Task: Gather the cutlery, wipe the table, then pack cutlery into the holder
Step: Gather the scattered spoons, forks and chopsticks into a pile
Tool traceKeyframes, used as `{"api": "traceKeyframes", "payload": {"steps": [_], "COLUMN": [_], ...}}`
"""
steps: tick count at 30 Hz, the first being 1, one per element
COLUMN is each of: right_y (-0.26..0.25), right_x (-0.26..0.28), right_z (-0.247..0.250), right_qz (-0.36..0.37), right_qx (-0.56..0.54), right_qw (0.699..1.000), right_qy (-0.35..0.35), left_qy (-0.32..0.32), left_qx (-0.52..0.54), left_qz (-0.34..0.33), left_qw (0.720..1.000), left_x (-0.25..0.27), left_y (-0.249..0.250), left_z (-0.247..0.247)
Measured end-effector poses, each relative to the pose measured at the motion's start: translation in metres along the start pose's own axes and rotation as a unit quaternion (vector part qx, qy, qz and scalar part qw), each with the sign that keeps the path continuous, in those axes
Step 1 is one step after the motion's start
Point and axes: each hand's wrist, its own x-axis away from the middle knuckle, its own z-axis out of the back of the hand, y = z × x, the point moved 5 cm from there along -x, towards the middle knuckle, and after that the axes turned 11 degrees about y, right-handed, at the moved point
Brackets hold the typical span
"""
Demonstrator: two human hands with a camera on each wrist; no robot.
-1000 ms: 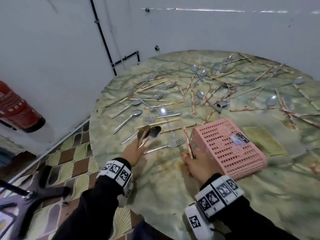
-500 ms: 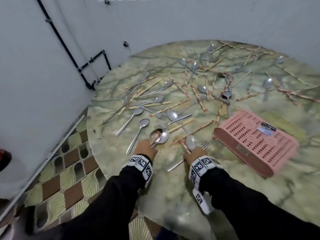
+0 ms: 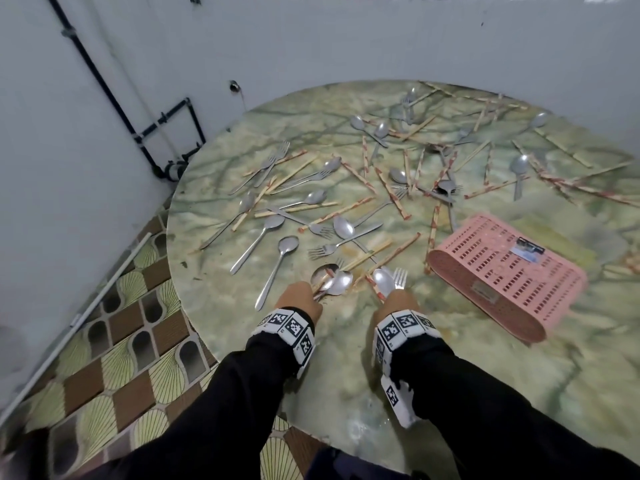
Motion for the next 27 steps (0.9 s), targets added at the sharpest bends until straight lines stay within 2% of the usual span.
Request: {"api": "traceKeyframes", "payload": {"steps": [3,7,12,18,23,27], "right_y": [0.0,0.0,0.001,0.004,0.016,0.019], "right_x": [-0.005,-0.005,-0.003,-0.01,-0.023,-0.031], "right_z": [-0.002,-0.005,-0.006,-0.005,0.007,0.02], "right_qz": [-0.008,0.021,0.05,0.054,0.033,0.048], "right_qx": [0.051,0.101,0.13,0.15,0.046,-0.057], "right_qw": [0.999,0.994,0.989,0.984,0.991,0.99], "right_qy": [-0.012,-0.034,-0.052,-0.086,-0.124,-0.119], "left_qy": [-0.014,-0.023,-0.053,-0.122,-0.164,-0.193], "left_qx": [0.008,0.01,0.006,0.067,0.121,0.26], "left_qz": [0.001,0.006,-0.021,-0.004,0.023,0.101], "left_qw": [1.0,1.0,0.998,0.99,0.979,0.941], "left_x": [0.005,0.004,-0.001,0.003,0.006,0.009], "left_y": [0.0,0.002,0.01,0.012,0.016,0.02], "left_z": [-0.003,-0.001,-0.001,0.005,0.01,0.012]}}
